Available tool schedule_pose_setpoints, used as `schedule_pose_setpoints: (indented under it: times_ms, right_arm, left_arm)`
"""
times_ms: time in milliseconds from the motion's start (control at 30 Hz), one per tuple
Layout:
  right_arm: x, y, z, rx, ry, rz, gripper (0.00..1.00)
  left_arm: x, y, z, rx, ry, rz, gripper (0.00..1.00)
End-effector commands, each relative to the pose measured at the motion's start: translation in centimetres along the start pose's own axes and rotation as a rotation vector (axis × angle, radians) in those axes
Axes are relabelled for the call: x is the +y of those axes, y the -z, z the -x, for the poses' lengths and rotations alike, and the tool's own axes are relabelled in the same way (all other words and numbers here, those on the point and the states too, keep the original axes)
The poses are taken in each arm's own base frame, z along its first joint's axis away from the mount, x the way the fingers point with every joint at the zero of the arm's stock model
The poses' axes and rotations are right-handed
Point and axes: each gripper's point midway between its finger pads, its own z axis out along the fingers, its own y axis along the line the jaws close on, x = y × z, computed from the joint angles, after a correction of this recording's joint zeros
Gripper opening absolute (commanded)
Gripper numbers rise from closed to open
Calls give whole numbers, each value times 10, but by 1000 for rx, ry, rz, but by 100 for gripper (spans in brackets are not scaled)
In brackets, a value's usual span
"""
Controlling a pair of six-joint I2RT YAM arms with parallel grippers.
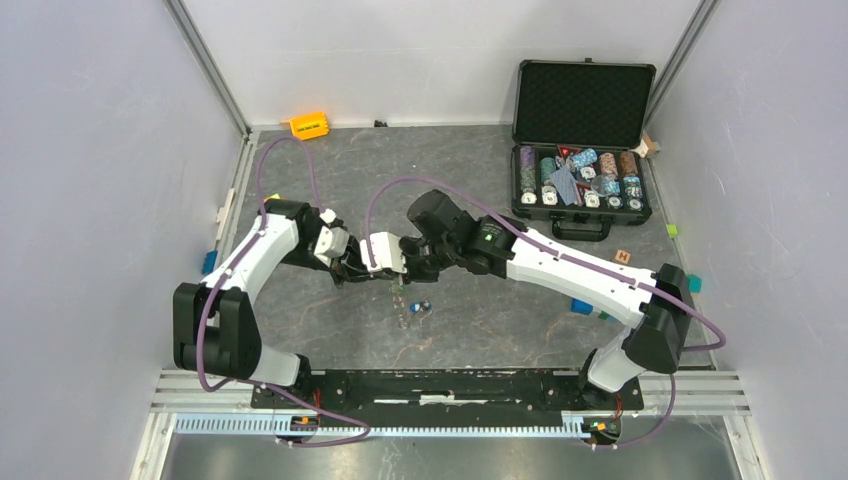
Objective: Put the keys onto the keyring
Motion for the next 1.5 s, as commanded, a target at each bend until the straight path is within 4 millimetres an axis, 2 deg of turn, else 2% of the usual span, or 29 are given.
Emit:
schedule_pose_setpoints:
  times_ms: [0, 33, 233, 400, 600, 733, 833, 933, 1067, 1267, 1467]
  right_arm:
    - [-17, 6, 25, -38, 36, -55, 0]
    - [-17, 6, 26, -36, 37, -55, 0]
    - [-20, 10, 31, -49, 39, -78, 0]
    - [-24, 18, 31, -68, 35, -114, 1]
    - [-25, 28, 25, -160, -14, -71, 10]
    - [-23, 30, 13, -220, -57, -28, 23]
    - [-17, 31, 2, -249, -67, -7, 27]
    - [-14, 35, -1, -289, -68, 7, 30]
    - [-11, 37, 2, -337, -62, 39, 40]
    - [-10, 32, 19, -399, -98, 106, 44]
    - [-7, 21, 14, -381, -116, 110, 42]
  left_arm:
    - [19, -4, 30, -88, -238, 55, 6]
    - [18, -4, 29, -86, -237, 52, 2]
    - [13, -4, 21, -75, -230, 44, 2]
    - [13, -4, 24, -97, -262, 65, 2]
    - [18, -4, 24, -99, -250, 65, 2]
    - [19, -4, 29, -101, -252, 65, 2]
    - [19, -4, 33, -102, -267, 65, 2]
    - [21, -4, 36, -104, -268, 65, 2]
    - [21, -6, 39, -107, -274, 56, 2]
    - [23, -7, 39, -107, -268, 51, 2]
    - [22, -7, 40, -107, -259, 49, 2]
